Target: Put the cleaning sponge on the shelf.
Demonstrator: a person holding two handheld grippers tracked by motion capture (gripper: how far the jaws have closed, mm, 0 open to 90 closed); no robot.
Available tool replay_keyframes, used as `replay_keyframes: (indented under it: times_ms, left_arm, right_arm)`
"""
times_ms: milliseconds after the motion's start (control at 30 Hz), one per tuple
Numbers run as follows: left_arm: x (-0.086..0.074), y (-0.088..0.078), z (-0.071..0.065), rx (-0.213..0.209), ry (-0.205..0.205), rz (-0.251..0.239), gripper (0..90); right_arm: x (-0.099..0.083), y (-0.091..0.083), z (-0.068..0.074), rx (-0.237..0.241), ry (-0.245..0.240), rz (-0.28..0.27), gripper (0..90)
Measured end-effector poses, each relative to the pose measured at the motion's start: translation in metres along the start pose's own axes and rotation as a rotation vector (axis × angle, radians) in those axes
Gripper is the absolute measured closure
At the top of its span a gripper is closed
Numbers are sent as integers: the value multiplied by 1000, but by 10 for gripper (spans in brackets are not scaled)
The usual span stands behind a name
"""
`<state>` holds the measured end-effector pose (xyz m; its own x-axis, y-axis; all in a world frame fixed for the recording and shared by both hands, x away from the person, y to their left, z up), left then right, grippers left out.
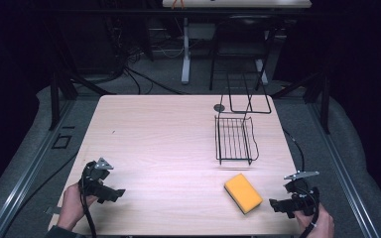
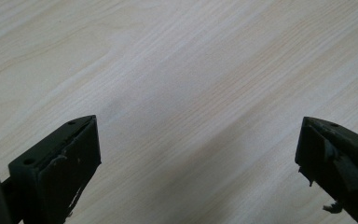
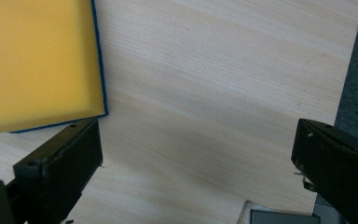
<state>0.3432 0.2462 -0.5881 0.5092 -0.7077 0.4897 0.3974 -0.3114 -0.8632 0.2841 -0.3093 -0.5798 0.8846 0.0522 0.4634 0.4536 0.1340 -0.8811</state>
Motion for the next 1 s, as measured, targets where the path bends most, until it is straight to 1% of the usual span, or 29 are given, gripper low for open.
replay_keyframes:
  times_ms: [100,167,233,333,400,433,500,567,633,700,733,800,1000]
  left_arm:
    - [0,1,-1,3,8,12,3]
    - [-1,2,-2,-1,13,23,3]
    - [-1,2,-2,3,18,24,3]
    - [0,2,-2,2,16,18,3]
    - [-1,1,-2,1,15,21,3]
    - [-1,1,-2,1,15,21,3]
    - [-1,2,-2,3,12,26,3]
    - [-1,2,-1,7,13,28,3]
    - [-1,2,-2,8,13,26,3]
    - [-1,1,-2,3,12,24,3]
    - [-1,1,-2,3,12,25,3]
    - [-1,1,-2,0,14,23,3]
    - [-1,1,-2,-1,14,24,3]
  right_arm:
    - [0,-2,3,2,-8,-1,13]
    - [-2,-5,6,3,-11,-11,10]
    - [-3,-7,11,14,-13,-18,5]
    - [-2,-8,19,22,-34,-19,0]
    - [-3,-8,23,15,-46,-7,0]
    - [-3,-8,23,15,-46,-7,0]
    - [-3,-8,28,20,-55,9,0]
    - [-3,-7,30,28,-63,4,0]
    - [-2,-9,35,44,-75,9,0]
    - [-2,-8,39,64,-77,-4,0]
    - [-2,-9,40,70,-84,11,0]
    - [-2,-9,46,98,-100,16,0]
    - [-1,-3,58,116,-154,40,0]
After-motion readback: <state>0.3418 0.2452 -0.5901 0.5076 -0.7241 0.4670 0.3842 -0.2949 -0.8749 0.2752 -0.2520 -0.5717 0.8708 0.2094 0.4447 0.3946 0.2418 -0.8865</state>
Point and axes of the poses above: each handheld gripper's, and its own axes: y roughly forward along the jaws, x roughly out of its top, z roughly to its left, the point moved 6 cm from there along y, roughly forward along the jaws, and after that the axes turned 13 degrees about y, right-handed, at the moved point
